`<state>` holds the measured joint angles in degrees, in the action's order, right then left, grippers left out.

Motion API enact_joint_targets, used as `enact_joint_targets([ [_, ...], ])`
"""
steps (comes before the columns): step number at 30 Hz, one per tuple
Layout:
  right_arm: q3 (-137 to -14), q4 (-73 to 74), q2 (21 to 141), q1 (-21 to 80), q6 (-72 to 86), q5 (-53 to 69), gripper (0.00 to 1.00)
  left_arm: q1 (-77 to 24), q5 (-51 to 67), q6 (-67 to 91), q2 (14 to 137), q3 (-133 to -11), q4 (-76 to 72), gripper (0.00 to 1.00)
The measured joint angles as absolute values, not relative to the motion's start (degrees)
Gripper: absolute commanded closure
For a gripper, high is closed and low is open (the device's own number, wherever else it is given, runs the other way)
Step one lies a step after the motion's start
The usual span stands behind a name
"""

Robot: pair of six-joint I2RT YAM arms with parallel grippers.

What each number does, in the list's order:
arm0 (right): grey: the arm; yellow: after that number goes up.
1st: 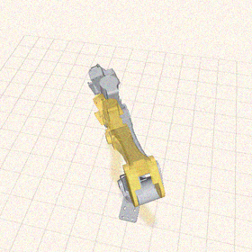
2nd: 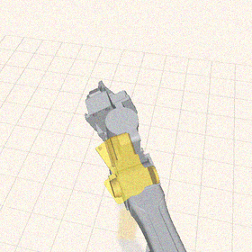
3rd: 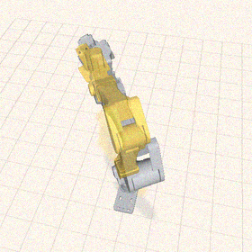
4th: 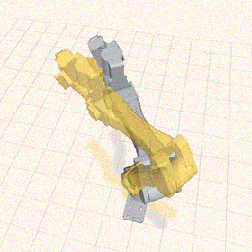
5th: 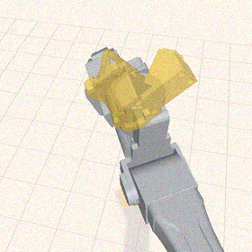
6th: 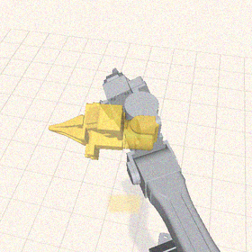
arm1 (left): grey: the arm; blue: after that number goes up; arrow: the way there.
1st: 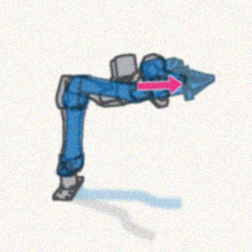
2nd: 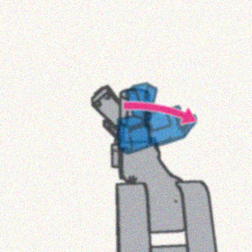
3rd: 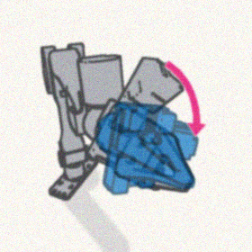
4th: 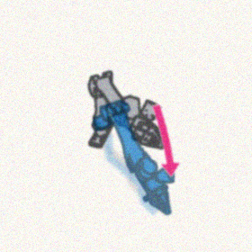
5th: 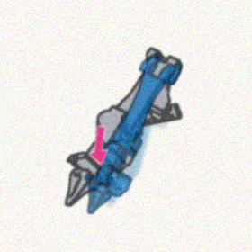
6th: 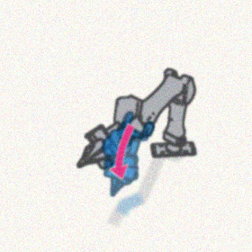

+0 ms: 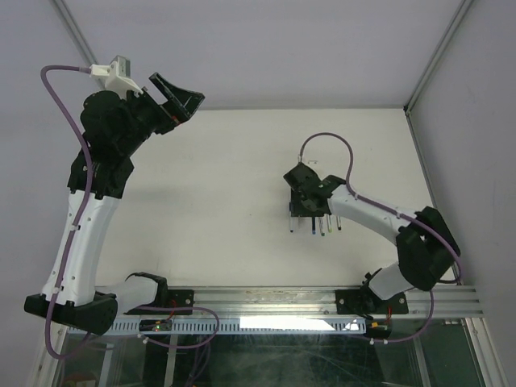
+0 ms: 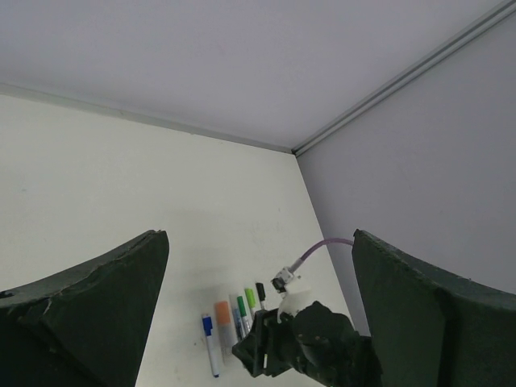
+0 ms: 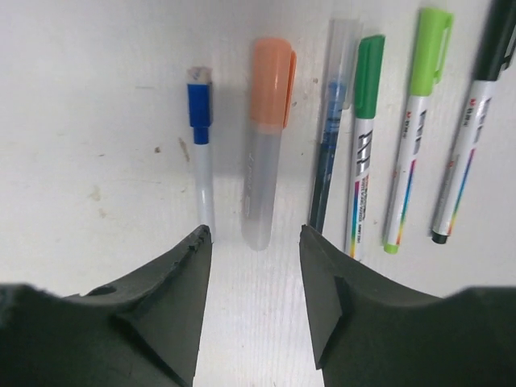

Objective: Insert the pens into the pen caps
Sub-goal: Place the pen at the center of the board, then reset both arms

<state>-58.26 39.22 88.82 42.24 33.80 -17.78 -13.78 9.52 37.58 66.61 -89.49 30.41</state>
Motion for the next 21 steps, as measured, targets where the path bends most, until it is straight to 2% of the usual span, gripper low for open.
enact_joint_targets([
  [2,-58.28,39.46,84.86,42.24,33.30,-18.11,0.40,-13.78,9.52,38.06,66.43,-89.49,30.35,0.01],
  [4,-58.30,39.48,80.58,42.24,32.80,-18.41,0.26,-13.78,9.54,38.39,66.17,-89.49,30.00,0.01],
  [6,-58.30,39.13,76.09,42.24,32.23,-18.65,0.17,-13.76,9.65,38.59,65.91,-89.45,29.39,0.01],
  [13,-56.95,35.57,64.05,42.24,32.01,-20.69,0.05,-13.76,10.74,39.38,64.97,-88.79,27.49,0.01],
  [21,-46.13,26.63,43.31,42.24,30.39,-21.89,0.03,-13.78,10.83,40.01,64.55,-87.50,26.87,0.01],
])
